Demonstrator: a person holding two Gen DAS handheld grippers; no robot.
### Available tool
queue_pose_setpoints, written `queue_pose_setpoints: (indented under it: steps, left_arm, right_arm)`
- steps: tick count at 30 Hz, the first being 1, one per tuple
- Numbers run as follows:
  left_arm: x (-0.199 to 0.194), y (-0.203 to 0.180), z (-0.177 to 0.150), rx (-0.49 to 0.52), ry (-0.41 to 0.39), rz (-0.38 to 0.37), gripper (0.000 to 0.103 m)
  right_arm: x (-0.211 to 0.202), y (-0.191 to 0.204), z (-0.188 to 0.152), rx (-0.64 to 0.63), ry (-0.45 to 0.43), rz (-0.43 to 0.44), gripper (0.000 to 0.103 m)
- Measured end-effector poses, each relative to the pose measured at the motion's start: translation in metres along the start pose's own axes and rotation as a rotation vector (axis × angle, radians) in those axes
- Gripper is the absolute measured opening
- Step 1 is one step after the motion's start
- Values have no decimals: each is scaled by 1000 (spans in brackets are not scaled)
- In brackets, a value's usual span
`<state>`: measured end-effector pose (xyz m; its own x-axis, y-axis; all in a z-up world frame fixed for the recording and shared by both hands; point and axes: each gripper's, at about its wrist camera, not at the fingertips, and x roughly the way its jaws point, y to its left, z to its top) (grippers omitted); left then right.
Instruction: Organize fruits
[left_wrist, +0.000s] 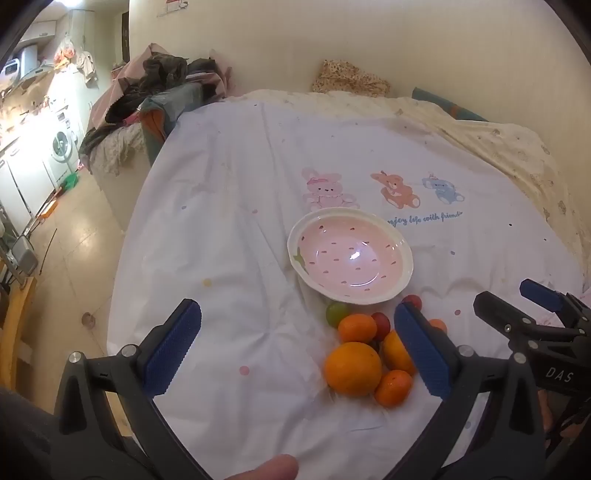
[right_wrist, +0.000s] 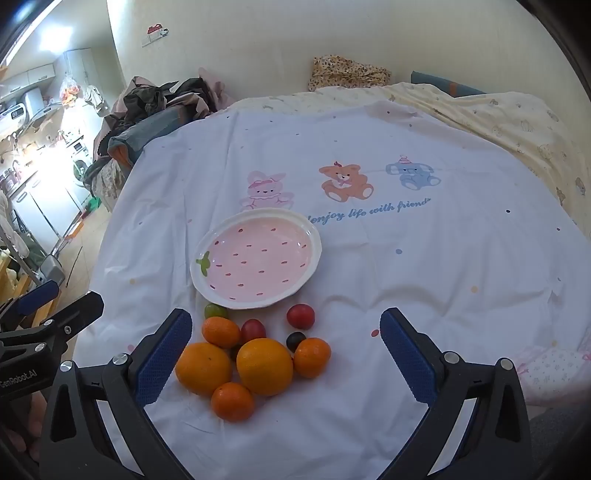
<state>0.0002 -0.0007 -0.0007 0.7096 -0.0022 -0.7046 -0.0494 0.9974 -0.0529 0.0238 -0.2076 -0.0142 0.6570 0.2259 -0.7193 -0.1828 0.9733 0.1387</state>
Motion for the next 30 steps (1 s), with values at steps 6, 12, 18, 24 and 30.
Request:
queue_pose_setpoints:
  steps: [6, 12, 18, 24, 30]
  left_arm:
    - [2, 4, 1, -3, 22, -7, 103]
    - [1, 5, -3, 1, 11, -1, 103]
    - [1, 2, -3, 0, 7, 8, 103]
    - [0, 2, -3, -1, 9, 7, 103]
    - [1, 2, -3, 0, 8, 6, 103]
  right_arm:
    - [1, 0, 1, 1, 2, -6, 103]
    - [-2, 1, 3, -2, -13, -1, 103]
    - [-3, 1, 0, -4, -18, -4, 103]
    - [-3, 1, 0, -3, -18, -5, 103]
    - [-2, 0, 0, -2, -17, -11, 103]
